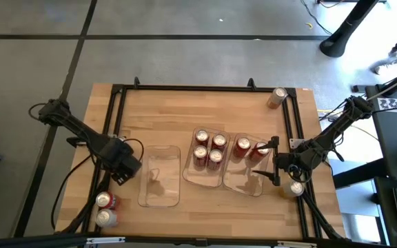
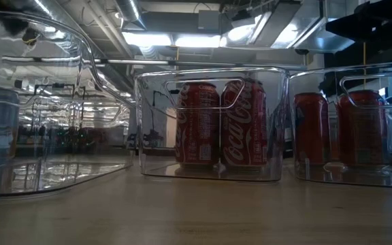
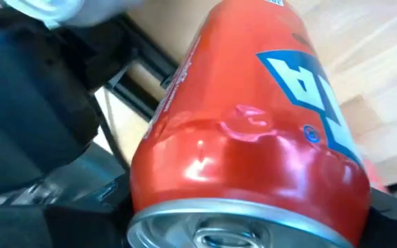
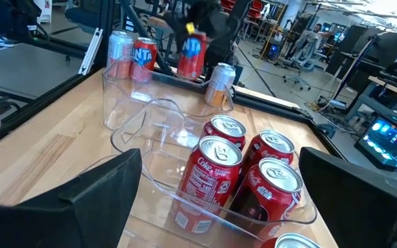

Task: Sort soda cans
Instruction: Put the top red soda can into the right transparent bin

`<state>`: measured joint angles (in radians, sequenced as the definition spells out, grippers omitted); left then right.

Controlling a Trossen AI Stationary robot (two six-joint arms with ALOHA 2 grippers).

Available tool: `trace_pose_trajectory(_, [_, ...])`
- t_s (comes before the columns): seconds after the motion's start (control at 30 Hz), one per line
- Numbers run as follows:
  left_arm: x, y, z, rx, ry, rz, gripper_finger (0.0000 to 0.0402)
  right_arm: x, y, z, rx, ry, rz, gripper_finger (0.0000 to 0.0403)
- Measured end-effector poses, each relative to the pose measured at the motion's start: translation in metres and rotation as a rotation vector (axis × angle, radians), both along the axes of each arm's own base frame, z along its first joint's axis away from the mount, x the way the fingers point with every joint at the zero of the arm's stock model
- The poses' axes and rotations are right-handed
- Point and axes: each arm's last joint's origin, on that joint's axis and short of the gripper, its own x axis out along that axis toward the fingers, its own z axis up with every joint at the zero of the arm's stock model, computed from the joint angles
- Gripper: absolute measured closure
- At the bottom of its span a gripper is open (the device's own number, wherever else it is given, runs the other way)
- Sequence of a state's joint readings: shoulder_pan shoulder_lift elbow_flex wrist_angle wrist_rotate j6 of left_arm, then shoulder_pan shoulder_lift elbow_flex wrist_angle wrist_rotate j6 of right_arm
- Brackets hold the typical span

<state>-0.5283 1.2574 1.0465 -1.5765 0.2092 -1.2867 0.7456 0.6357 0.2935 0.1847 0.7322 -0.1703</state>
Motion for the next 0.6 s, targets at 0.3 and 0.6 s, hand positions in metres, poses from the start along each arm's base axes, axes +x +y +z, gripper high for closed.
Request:
trace_pose_trajectory(0.3, [0.020, 0.009, 0.056, 0.062, -0.310, 0.022, 0.0125, 0.000, 0.000, 0.000, -0.013, 0.000, 0.001, 0.0013])
trace_pose_trajectory(0.6, [0.048, 0.027, 0.093, 0.179, -0.677, -0.109, 0.0125, 0.000, 0.000, 0.000, -0.011, -0.002, 0.001, 0.0013])
